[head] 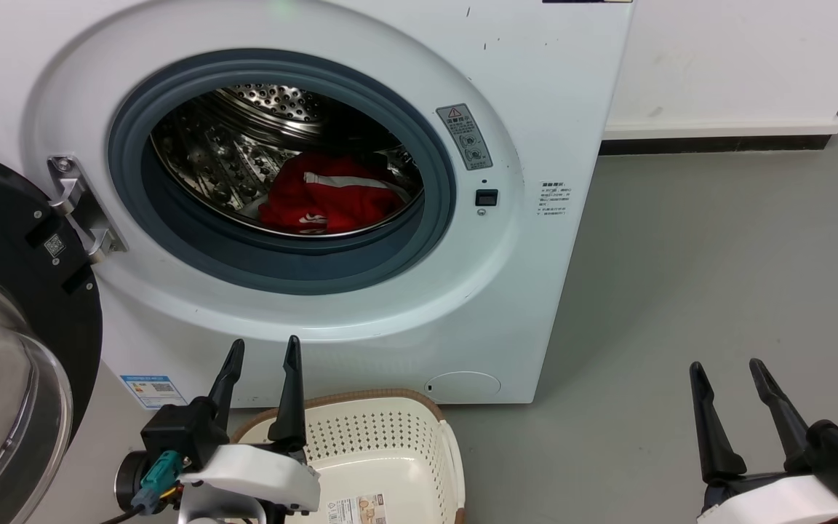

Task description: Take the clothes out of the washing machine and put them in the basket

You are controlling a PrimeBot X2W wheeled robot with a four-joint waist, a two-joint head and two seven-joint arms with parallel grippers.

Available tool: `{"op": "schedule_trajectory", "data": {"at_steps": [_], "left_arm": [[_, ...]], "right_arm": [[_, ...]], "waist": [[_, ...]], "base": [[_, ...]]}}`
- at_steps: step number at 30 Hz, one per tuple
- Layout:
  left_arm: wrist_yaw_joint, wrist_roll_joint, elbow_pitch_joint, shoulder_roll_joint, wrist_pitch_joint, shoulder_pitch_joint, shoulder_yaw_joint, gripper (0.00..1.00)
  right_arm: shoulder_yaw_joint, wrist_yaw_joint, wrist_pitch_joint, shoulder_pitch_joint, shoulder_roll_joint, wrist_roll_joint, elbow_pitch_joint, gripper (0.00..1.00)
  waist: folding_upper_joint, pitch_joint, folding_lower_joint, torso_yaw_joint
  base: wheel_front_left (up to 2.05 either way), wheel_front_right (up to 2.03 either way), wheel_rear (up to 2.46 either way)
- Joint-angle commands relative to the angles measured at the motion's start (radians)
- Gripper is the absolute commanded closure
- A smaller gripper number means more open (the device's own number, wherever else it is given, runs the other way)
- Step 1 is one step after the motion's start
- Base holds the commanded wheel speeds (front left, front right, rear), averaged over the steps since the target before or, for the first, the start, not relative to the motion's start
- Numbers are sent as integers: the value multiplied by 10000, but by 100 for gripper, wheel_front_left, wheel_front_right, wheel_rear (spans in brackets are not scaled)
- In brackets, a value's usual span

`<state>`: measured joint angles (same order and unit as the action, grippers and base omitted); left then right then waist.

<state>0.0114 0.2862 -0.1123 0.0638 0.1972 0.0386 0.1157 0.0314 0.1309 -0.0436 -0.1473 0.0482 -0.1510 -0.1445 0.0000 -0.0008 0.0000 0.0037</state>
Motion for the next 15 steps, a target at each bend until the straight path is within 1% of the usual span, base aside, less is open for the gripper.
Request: {"op": "schedule_trajectory", "data": {"at_steps": [1, 15], "left_arm": [[-40, -187, 88, 66, 76, -70, 20, 0], [-284, -1277, 63, 85, 363, -109, 113, 0]], "right_arm": [[-9, -3, -19, -45, 36, 167, -146, 0], [16, -3, -133, -277, 36, 875, -404, 0]], "waist": [[0, 1, 0, 2], [0, 11, 0, 52]], "base": [[0, 0, 0], [0, 0, 0]]}}
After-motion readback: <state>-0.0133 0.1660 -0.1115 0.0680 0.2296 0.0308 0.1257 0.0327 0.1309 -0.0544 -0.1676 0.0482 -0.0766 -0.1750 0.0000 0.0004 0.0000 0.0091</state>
